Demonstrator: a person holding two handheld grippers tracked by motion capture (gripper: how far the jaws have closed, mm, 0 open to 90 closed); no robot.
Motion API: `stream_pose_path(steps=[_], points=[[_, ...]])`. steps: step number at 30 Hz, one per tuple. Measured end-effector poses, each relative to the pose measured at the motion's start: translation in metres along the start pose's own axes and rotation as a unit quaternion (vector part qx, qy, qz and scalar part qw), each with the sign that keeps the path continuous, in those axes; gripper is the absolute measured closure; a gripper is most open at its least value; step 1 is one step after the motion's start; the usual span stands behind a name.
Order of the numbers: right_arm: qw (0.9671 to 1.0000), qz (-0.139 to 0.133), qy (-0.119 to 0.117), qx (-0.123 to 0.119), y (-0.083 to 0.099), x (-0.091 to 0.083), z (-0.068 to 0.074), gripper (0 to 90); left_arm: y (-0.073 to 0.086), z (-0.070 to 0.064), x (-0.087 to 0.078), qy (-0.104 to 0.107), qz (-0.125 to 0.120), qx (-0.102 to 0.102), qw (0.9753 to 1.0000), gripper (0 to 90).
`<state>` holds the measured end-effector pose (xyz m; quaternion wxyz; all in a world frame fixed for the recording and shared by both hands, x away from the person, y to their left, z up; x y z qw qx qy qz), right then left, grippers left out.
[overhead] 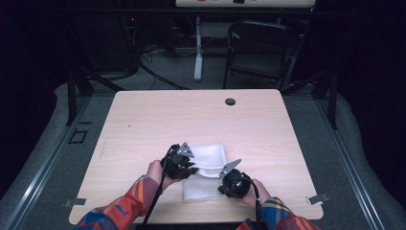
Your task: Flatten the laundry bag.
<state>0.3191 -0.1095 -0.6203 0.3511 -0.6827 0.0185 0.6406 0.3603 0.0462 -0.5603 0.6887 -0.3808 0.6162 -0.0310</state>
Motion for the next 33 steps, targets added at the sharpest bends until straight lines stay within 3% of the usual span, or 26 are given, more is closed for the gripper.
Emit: stream_pose_path(steps=[15,33], points=[[1.0,0.007,0.0,-0.007,0.0,-0.001,0.0,90.0,-0.02,0.014,-0.007,-0.004,-0.029,-0.013,0.9995,77.4],[1.0,0.002,-0.002,-0.002,-0.001,0.0,0.0,90.0,-0.036,0.039,-0.006,-0.034,-0.047,-0.016,0.9982,77.5]])
Point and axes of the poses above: each handheld gripper's, and its own axes: x roughly forward along the jaws, y roughly out of its underside, z roughly to its left, the point moved 7 cm from there along x, roughly forward along the jaws, and after that the axes turned 3 degrees about z, right-handed, at the moved point
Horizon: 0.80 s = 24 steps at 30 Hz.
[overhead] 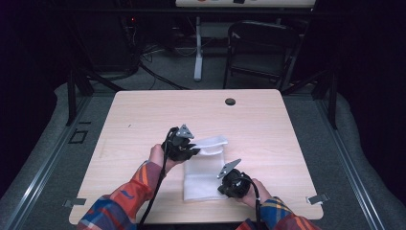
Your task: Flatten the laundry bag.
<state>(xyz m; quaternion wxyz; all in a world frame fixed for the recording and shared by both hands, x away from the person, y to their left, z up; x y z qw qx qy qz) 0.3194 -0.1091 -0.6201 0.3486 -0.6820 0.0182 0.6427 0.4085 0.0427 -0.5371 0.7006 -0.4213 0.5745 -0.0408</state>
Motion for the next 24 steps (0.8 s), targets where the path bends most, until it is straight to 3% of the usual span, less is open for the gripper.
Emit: stream_pose_path(steps=[12,24], points=[[1.0,-0.002,-0.002,0.003,0.0,0.0,0.0,90.0,-0.012,0.018,0.004,-0.01,-0.018,-0.012,0.9997,78.0],[1.0,0.002,0.001,0.003,0.0,0.0,0.0,90.0,-0.025,0.035,0.011,-0.018,-0.02,-0.016,0.9995,78.2]])
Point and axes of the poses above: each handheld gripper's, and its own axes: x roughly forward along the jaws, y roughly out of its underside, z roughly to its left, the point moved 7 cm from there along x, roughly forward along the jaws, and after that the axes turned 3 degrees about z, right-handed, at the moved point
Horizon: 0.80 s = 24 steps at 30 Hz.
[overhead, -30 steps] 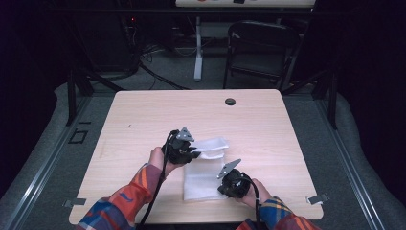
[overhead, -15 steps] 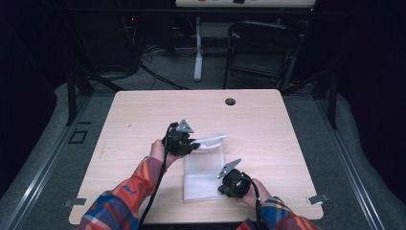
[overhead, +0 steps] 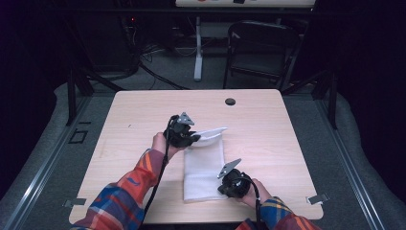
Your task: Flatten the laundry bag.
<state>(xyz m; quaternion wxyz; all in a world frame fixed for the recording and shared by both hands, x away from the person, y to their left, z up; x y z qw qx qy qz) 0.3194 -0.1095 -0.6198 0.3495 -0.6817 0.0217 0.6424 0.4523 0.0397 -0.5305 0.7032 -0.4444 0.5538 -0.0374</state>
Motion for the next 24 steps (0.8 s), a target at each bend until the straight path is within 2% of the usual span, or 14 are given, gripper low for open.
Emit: stream_pose_path(steps=[9,14,24], points=[[1.0,0.001,0.0,-0.001,0.0,0.0,0.0,90.0,-0.011,0.016,0.009,-0.014,0.003,-0.008,0.9999,78.3],[1.0,0.005,-0.001,-0.005,-0.001,0.0,0.0,90.0,-0.021,0.025,0.013,-0.024,0.006,-0.003,0.9997,77.4],[1.0,0.004,-0.001,-0.007,-0.001,0.0,0.0,90.0,-0.036,0.043,0.021,-0.044,0.005,-0.013,0.9989,76.6]])
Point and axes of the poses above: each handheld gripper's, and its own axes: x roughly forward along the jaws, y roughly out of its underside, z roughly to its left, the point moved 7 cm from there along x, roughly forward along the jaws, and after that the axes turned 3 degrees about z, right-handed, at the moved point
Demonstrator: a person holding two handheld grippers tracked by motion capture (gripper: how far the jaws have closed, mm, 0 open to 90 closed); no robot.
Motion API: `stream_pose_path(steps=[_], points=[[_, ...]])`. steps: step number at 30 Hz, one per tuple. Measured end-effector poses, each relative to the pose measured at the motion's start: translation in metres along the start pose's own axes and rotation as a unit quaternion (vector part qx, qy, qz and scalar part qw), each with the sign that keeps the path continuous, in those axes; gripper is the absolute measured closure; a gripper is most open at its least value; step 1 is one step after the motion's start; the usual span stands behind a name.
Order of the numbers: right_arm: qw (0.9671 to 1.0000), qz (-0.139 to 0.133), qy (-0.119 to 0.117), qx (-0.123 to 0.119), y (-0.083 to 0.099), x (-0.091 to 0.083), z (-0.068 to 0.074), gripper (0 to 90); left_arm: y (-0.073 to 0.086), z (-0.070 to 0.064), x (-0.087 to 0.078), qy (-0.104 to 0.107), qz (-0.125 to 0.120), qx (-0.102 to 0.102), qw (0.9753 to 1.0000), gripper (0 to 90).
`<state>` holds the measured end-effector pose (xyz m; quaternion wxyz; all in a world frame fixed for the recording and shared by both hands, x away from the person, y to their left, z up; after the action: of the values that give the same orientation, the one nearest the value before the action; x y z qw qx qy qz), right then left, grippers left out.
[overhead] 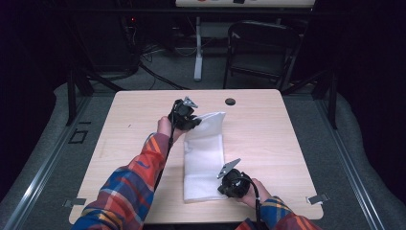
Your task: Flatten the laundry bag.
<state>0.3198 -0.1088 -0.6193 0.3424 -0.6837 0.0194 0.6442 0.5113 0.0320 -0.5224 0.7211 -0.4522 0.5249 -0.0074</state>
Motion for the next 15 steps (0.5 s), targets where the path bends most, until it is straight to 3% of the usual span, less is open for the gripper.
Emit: stream_pose_path(steps=[9,15], points=[[1.0,-0.002,0.002,0.003,0.0,0.0,0.001,89.7,-0.007,0.01,0.005,-0.012,0.006,0.003,0.9999,75.2],[1.0,-0.001,0.002,0.001,0.0,0.0,0.001,89.3,-0.011,0.018,0.007,-0.015,0.006,-0.01,0.9998,73.9]])
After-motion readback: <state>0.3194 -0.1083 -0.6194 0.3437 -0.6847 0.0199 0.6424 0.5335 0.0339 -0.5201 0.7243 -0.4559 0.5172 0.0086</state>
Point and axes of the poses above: each handheld gripper's, and its own axes: x roughly forward along the jaws, y roughly out of its underside, z roughly to its left, the point moved 7 cm from there along x, roughly forward along the jaws, and after that the axes turned 3 degrees about z, right-handed, at the moved point
